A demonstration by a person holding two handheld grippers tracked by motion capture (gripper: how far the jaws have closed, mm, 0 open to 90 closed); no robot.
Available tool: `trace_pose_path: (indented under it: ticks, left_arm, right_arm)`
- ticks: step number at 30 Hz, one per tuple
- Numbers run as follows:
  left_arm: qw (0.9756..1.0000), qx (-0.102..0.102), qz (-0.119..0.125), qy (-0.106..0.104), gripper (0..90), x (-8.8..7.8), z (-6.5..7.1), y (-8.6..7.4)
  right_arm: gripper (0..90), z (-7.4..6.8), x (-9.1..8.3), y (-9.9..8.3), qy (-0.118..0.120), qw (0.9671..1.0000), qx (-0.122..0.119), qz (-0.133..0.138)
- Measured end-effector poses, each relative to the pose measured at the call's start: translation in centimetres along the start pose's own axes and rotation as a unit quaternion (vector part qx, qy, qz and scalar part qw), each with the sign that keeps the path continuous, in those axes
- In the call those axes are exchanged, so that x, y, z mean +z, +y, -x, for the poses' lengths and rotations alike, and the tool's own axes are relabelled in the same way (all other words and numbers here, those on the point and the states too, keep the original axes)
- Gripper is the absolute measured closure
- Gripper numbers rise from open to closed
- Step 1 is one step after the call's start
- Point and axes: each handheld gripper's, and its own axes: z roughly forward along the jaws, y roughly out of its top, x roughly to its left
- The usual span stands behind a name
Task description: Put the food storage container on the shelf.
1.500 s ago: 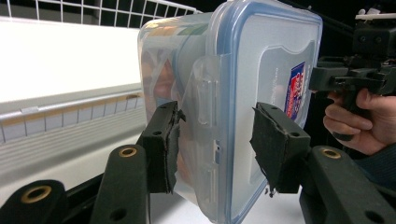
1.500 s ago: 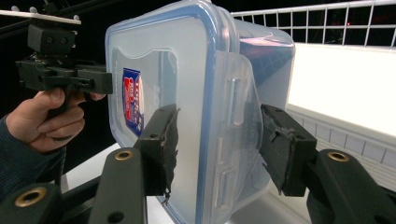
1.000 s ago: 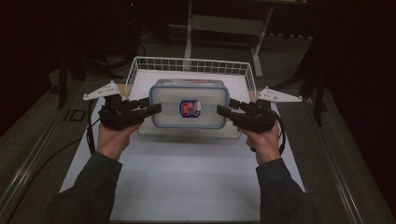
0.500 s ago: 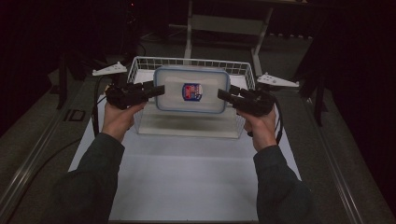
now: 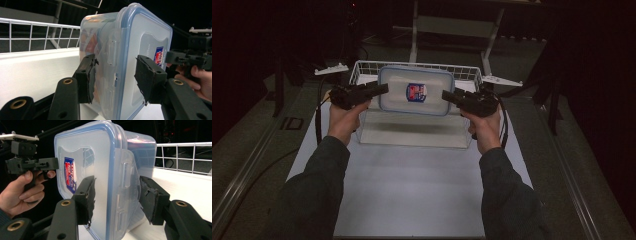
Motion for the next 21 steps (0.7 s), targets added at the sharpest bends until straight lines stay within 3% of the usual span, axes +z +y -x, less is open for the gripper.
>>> trace_pose_path:
  ticks: [5, 6, 7, 8, 13, 15, 16, 21]
  left_arm:
    - [1.0, -0.006, 0.004, 0.004, 49.7, 0.1, -0.1, 0.0]
    - [0.9998, -0.003, 0.004, 0.017, 49.3, 0.2, 0.0, 0.1]
    - [0.9998, -0.003, 0.004, 0.017, 48.1, 0.2, 0.0, 0.1]
    - [0.9996, 0.001, -0.008, 0.027, 45.8, 0.7, 0.1, 0.1]
    - [0.9995, -0.014, -0.013, 0.025, 46.9, 1.3, 0.1, 0.4]
    - [0.9992, -0.025, -0.014, 0.026, 47.5, 1.4, 0.1, 0.6]
    - [0.9988, -0.04, -0.013, 0.024, 47.9, 1.6, -0.1, 0.8]
    - [0.9974, -0.067, -0.007, 0.023, 48.3, 1.9, -0.6, 0.9]
  right_arm:
    - [47.5, 0.1, 0.2, 0.0, -0.002, 1.0, 0.005, 0.003]
    - [47.2, 0.1, 0.3, 0.1, -0.005, 1.0, 0.004, 0.002]
    - [46.5, 0.0, 0.3, 0.1, -0.008, 1.0, -0.001, 0.0]
    - [46.1, -0.1, 0.5, 0.1, -0.011, 0.9999, -0.006, -0.008]
    - [39.9, -0.2, 1.2, 0.1, -0.035, 0.999, -0.006, -0.025]
    - [39.4, 0.0, 1.4, 0.2, -0.041, 0.999, 0.006, -0.019]
    - [39.7, 0.3, 1.4, 0.4, -0.041, 0.9986, 0.029, -0.015]
    - [39.0, 0.5, 1.7, 0.8, -0.047, 0.997, 0.06, -0.015]
